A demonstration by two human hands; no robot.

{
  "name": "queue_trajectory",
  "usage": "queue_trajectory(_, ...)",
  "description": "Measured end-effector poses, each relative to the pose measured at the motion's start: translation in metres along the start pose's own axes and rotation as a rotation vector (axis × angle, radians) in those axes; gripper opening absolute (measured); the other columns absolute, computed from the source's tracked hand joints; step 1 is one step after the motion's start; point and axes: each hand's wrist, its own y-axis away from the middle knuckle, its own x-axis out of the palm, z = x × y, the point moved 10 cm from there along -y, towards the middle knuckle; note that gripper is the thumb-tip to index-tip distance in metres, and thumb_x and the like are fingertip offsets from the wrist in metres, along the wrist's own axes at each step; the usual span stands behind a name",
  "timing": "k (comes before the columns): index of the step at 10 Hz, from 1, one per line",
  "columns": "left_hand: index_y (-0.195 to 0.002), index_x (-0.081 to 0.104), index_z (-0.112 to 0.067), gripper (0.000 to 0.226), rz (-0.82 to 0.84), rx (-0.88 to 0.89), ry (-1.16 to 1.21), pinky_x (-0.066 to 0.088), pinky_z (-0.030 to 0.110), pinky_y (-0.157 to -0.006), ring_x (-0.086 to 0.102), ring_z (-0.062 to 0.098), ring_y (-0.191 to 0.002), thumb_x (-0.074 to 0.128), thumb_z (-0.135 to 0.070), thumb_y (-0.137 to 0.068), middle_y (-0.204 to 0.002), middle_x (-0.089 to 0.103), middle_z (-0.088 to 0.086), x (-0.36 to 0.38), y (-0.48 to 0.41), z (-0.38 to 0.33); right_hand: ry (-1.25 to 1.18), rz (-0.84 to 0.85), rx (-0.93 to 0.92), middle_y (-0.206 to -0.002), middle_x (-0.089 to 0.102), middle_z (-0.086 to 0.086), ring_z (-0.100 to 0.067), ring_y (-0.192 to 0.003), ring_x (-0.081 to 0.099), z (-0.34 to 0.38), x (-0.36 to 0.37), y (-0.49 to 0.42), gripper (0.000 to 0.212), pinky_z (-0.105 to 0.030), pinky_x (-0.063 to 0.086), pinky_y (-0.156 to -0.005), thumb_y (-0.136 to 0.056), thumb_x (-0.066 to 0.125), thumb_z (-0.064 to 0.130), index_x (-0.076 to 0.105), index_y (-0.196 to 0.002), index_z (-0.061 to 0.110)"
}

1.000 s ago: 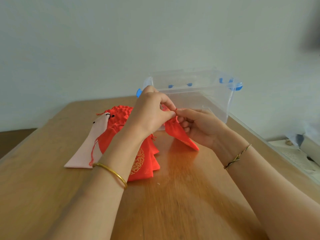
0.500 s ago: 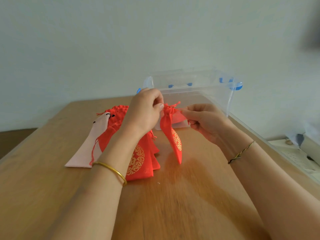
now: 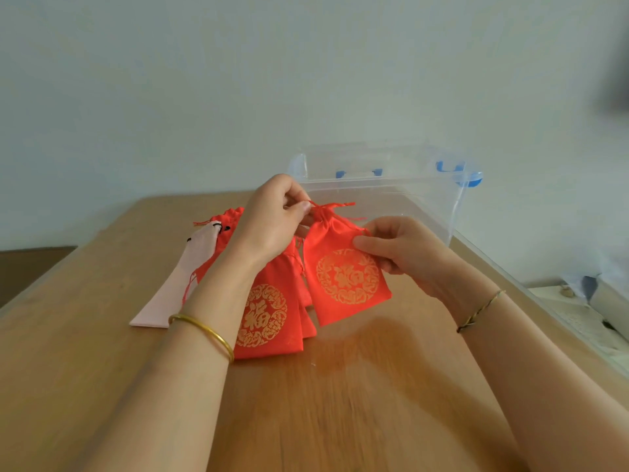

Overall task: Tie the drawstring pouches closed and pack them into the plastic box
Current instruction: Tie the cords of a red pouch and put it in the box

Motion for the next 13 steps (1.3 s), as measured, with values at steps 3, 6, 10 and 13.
queue_trajectory(3,-0.088,0.057,-0.009,0.013,-0.067,-0.1,0.007,0.052,0.021,-0.052,0.063,0.013,-0.064,0.051,0.003,-0.087,-0.072,0.061,0.006,-0.038,-0.01,0.014,0.014,-0.183,-0.05,-0.034,0.04,0.003,-0.009,-0.034,0.033,0.085,-0.041,-0.037,0.021,-0.017,0.025,-0.039,-0.083,0.065,0.012,0.058,-0.064,0.01)
queue_trajectory(6,-0.082,0.066,-0.019,0.014,0.057,-0.117,-0.297,0.041,0.026,-0.071,0.053,0.004,-0.068,0.061,-0.005,-0.082,-0.073,0.059,-0.011,-0.049,-0.025,0.046,0.495,-0.127,0.327,-0.024,0.036,0.001,-0.007,-0.02,0.031,0.051,-0.053,-0.142,0.039,-0.011,0.022,-0.028,-0.095,0.049,0.011,0.038,-0.058,0.009)
queue_trajectory(10,-0.09,0.068,-0.011,0.027,-0.021,-0.184,-0.442,0.042,0.027,-0.087,0.058,0.019,-0.098,0.049,0.007,-0.085,-0.1,0.064,0.004,-0.081,-0.014,0.068,0.619,-0.269,-0.052,-0.073,0.069,-0.014,-0.018,-0.052,0.063,0.111,-0.029,-0.133,0.011,-0.024,0.052,-0.049,-0.082,0.053,-0.003,0.063,-0.084,-0.001)
queue_trajectory(13,-0.119,0.059,-0.011,0.033,0.004,-0.311,-0.632,0.039,0.039,-0.102,0.048,0.035,-0.12,0.051,-0.002,-0.088,-0.131,0.044,0.017,-0.094,0.016,0.094,0.338,0.153,-0.177,-0.061,0.063,-0.012,-0.023,-0.051,0.06,0.074,0.119,-0.03,0.017,-0.025,0.051,-0.047,-0.082,0.046,-0.003,0.063,-0.082,-0.005)
